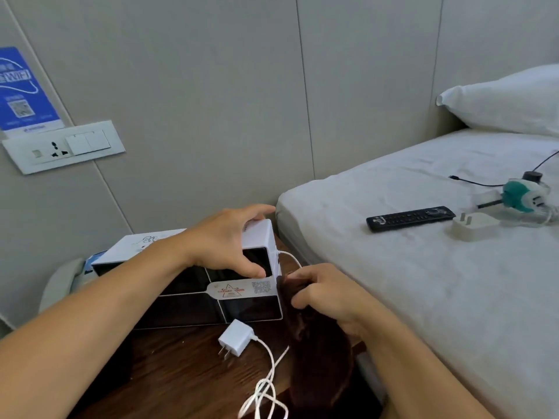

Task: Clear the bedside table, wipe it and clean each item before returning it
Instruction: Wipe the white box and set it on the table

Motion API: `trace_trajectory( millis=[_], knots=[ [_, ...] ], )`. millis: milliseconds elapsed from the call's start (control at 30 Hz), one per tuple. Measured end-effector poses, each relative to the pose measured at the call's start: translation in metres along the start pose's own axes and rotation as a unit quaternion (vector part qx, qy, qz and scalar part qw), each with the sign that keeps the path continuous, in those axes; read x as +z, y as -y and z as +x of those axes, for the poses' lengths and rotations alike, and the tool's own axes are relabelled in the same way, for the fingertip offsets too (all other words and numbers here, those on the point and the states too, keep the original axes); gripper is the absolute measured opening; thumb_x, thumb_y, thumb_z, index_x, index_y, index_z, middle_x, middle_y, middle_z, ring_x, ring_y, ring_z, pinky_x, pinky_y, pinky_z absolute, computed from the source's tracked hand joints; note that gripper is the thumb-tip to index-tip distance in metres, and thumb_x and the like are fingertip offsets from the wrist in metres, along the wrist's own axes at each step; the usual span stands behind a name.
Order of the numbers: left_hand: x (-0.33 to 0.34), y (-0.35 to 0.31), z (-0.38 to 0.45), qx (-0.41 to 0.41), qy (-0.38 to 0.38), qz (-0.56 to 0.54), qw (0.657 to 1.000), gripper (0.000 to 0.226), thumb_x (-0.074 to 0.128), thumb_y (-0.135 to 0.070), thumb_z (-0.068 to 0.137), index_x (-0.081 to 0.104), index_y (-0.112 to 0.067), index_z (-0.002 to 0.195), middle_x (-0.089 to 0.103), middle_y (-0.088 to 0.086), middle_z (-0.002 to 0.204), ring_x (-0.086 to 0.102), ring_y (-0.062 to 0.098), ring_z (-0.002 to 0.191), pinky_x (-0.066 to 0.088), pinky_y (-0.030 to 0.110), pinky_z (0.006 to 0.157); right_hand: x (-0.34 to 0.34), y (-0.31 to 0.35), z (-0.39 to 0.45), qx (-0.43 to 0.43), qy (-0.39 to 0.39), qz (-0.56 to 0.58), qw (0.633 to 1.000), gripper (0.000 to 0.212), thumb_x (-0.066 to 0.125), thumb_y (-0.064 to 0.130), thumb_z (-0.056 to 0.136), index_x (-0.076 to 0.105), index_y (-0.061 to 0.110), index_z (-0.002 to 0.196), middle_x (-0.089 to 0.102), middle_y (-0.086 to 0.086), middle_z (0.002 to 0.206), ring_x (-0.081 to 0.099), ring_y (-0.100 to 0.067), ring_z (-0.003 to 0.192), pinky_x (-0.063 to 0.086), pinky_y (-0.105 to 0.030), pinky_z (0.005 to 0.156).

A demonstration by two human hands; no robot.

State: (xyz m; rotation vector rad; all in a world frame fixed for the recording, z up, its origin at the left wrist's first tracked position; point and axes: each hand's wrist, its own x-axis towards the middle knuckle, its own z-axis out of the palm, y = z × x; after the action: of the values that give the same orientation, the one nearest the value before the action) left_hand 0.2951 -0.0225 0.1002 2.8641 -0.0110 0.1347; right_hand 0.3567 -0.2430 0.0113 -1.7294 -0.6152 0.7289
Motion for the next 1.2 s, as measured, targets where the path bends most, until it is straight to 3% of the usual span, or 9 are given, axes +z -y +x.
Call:
trace_trajectory(
  millis=[100,200,333,533,633,867,933,1067,1200],
  knots=[
    [-0.004,-0.003,-0.003,0.014,0.024,0.0,1.0,0.111,0.098,-0.041,0.06,0.031,-0.058,0.147,0.052,-0.017,0.141,0.052,0.004,0.126,0.046,0.029,0.103,-0.02,0.013,-0.008,-0.009,-0.023,0.099,0.995,0.038,0.058,-0.009,0.075,0.082,0.015,0.092,0.078,-0.019,0.09,0.075,-0.038,0.084,0.06,-0.047,0.083],
    [-0.006,-0.006,-0.011,0.027,0.049,-0.009,0.998,0.108,0.097,-0.034,0.065,0.031,-0.064,0.145,0.046,-0.038,0.13,0.044,-0.018,0.12,0.041,0.016,0.098,-0.035,0.018,-0.01,-0.026,-0.052,0.191,0.98,0.038,0.052,-0.012,0.078,0.08,0.005,0.097,0.075,-0.028,0.098,0.071,-0.039,0.082,0.057,-0.05,0.085],
    [-0.008,-0.015,-0.023,0.04,0.063,0.0,0.997,0.105,0.094,-0.032,0.069,0.029,-0.067,0.144,0.038,-0.046,0.13,0.037,-0.024,0.117,0.034,0.008,0.091,-0.043,0.017,-0.004,-0.035,-0.097,0.233,0.967,0.036,0.052,-0.01,0.079,0.079,0.004,0.097,0.072,-0.033,0.102,0.069,-0.039,0.081,0.054,-0.043,0.078],
    [-0.012,-0.027,-0.04,0.108,0.073,0.013,0.991,0.103,0.095,-0.033,0.071,0.033,-0.052,0.152,0.039,-0.031,0.146,0.036,-0.009,0.136,0.033,0.023,0.112,-0.041,0.013,0.004,-0.032,-0.102,0.209,0.972,0.035,0.054,-0.006,0.077,0.079,0.007,0.098,0.07,-0.036,0.104,0.069,-0.047,0.087,0.053,-0.054,0.085],
    [-0.014,-0.027,-0.042,0.125,0.087,0.01,0.988,0.1,0.093,-0.03,0.074,0.035,-0.046,0.153,0.041,-0.027,0.14,0.038,-0.005,0.134,0.033,0.022,0.112,-0.032,0.014,0.004,-0.026,-0.093,0.19,0.977,0.035,0.054,-0.007,0.077,0.08,0.007,0.097,0.069,-0.037,0.105,0.066,-0.06,0.095,0.055,-0.057,0.083],
    [-0.013,-0.028,-0.047,0.134,0.111,0.017,0.985,0.104,0.092,-0.02,0.075,0.033,-0.045,0.156,0.041,-0.013,0.137,0.041,0.006,0.13,0.033,0.023,0.111,-0.027,0.014,0.002,-0.039,-0.085,0.171,0.981,0.035,0.053,-0.01,0.079,0.08,0.006,0.096,0.071,-0.035,0.102,0.066,-0.059,0.098,0.051,-0.072,0.091],
    [-0.013,-0.029,-0.048,0.139,0.119,0.023,0.983,0.103,0.091,-0.019,0.076,0.032,-0.045,0.157,0.04,-0.011,0.136,0.041,0.01,0.128,0.033,0.02,0.108,-0.027,0.015,0.002,-0.037,-0.085,0.172,0.981,0.036,0.053,-0.01,0.08,0.081,0.008,0.094,0.071,-0.035,0.101,0.069,-0.055,0.092,0.052,-0.068,0.091],
    [-0.018,-0.032,-0.045,0.153,0.155,0.06,0.974,0.103,0.089,-0.016,0.079,0.029,-0.044,0.158,0.041,-0.007,0.137,0.041,0.015,0.131,0.03,0.037,0.116,-0.024,0.016,0.001,-0.037,-0.076,0.168,0.982,0.035,0.053,-0.01,0.08,0.081,0.009,0.091,0.071,-0.035,0.098,0.068,-0.043,0.079,0.056,-0.054,0.077],
    [-0.032,-0.027,-0.05,0.187,0.198,0.139,0.952,0.106,0.087,-0.015,0.079,0.025,-0.041,0.16,0.039,-0.009,0.14,0.037,0.01,0.139,0.002,0.051,0.129,-0.019,0.013,0.002,-0.038,-0.069,0.16,0.984,0.033,0.054,-0.011,0.08,0.079,0.006,0.094,0.071,-0.035,0.094,0.068,-0.041,0.075,0.055,-0.049,0.072]
  ],
)
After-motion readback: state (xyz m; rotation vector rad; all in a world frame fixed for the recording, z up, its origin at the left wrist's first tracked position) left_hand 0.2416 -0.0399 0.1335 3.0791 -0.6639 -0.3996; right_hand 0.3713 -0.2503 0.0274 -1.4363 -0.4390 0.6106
